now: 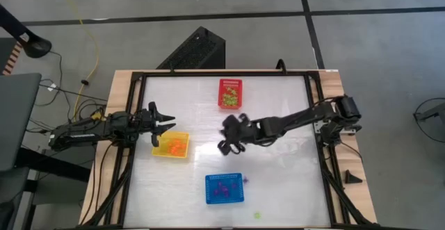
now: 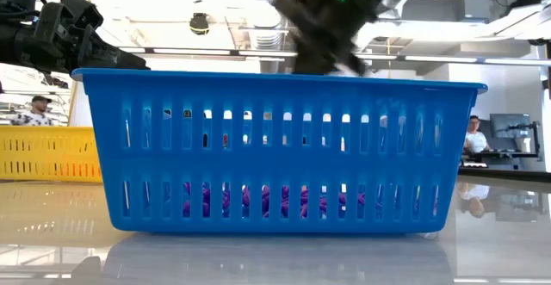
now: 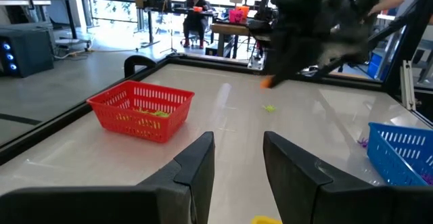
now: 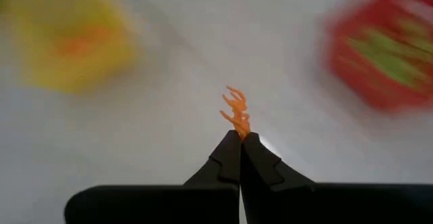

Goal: Sort Halloween decoration
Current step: Put the orange spider toy into the yellow basket

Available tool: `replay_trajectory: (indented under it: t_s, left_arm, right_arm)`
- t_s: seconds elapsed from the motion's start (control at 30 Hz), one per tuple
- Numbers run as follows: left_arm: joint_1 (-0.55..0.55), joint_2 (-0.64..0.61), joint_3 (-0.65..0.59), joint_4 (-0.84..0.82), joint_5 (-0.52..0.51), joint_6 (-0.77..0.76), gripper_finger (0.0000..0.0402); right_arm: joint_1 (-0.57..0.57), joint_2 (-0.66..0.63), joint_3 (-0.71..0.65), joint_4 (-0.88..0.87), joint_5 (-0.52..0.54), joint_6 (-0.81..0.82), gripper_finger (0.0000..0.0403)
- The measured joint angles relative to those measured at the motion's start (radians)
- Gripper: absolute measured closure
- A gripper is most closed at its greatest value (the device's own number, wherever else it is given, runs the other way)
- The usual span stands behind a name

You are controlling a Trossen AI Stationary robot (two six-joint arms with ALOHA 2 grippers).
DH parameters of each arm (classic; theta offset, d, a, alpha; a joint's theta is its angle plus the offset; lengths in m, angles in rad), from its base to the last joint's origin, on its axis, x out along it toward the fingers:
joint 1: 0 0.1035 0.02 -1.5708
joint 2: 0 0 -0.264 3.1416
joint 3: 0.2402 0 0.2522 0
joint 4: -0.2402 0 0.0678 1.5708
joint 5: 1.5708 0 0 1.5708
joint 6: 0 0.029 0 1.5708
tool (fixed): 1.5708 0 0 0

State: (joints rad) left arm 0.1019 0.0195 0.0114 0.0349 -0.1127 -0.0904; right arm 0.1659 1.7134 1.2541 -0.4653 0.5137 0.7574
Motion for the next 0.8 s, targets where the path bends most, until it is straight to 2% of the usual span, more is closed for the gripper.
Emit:
replay_trajectory:
  t_s: [0.07,0.17,0.3,0.4,0.7,0.8]
  left_arm:
    - [0.0,0.0,0.0,0.0,0.0,0.0,0.0285]
    - [0.0,0.0,0.0,0.0,0.0,0.0,0.0285]
    - [0.0,0.0,0.0,0.0,0.0,0.0,0.0285]
    - [0.0,0.0,0.0,0.0,0.0,0.0,0.0285]
    - [0.0,0.0,0.0,0.0,0.0,0.0,0.0285]
    - [0.0,0.0,0.0,0.0,0.0,0.0,0.0285]
  right_arm:
    - [-0.005,0.003,0.0,0.17,-0.077,-0.1,0.0381]
    - [-0.004,0.04,0.003,0.389,-0.134,-0.185,0.0381]
    - [0.001,0.155,0.003,0.62,-0.187,-0.247,0.0381]
    - [-0.008,0.249,0.052,0.726,-0.228,-0.272,0.0381]
    - [-0.04,0.535,0.398,0.714,-0.366,-0.341,0.0363]
    - [-0.039,0.595,0.509,0.664,-0.379,-0.348,0.0355]
